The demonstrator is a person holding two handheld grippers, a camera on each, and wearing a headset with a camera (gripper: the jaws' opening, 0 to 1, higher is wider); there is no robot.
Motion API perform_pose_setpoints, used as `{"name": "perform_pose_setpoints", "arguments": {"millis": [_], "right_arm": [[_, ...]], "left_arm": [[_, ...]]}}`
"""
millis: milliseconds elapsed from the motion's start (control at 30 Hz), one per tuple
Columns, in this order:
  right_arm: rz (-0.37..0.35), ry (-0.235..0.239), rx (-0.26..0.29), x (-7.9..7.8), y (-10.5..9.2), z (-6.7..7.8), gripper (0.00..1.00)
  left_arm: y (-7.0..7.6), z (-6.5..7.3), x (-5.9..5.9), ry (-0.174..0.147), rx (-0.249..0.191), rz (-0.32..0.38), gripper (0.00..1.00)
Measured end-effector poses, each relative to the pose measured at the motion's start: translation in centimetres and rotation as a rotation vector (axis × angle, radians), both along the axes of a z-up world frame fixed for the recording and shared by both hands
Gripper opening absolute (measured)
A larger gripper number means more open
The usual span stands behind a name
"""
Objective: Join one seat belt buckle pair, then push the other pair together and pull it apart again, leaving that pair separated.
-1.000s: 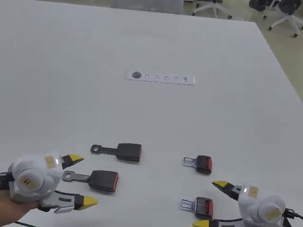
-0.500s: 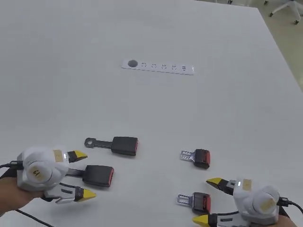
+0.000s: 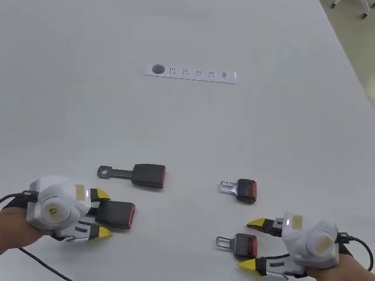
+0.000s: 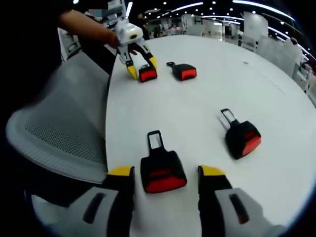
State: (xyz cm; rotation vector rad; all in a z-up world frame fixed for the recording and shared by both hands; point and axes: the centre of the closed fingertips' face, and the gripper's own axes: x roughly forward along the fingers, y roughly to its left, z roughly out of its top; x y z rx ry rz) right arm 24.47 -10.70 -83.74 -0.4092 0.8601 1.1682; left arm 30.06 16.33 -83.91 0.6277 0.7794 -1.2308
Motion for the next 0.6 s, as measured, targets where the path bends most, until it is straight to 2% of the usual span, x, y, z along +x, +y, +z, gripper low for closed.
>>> {"name": "perform_pose_setpoints", "arguments": {"millis": [200,233,267,367,500,600], "right_arm": [[0.028,-0.017,-0.029,0.12,-0.51,-0.10,0.43],[0.029,-0.017,-0.031,0.02,-0.54,-0.15,0.41],[0.034,-0.017,-0.030,0.01,-0.52,-0.15,0.38],[0.041,-0.026,-0.030,0.28,-0.45,-0.34,0.37],[0.048,-0.026,-0.033,0.53,-0.34,-0.35,0.37],[0.076,-0.018,-0.057,0.56,-0.29,-0.38,0.36]], "left_arm": [[-0.30,0.04,-0.11,-0.008,0.009,-0.026,0.41],[-0.20,0.03,-0.35,0.004,0.029,-0.037,0.40],[-0.31,0.16,-0.21,0.003,0.026,-0.040,0.39],[-0.30,0.16,-0.37,0.013,0.037,-0.031,0.36],[-0.38,0.15,-0.47,0.004,0.051,-0.035,0.35],[-0.65,0.16,-0.61,0.001,0.058,-0.046,0.35]]}}
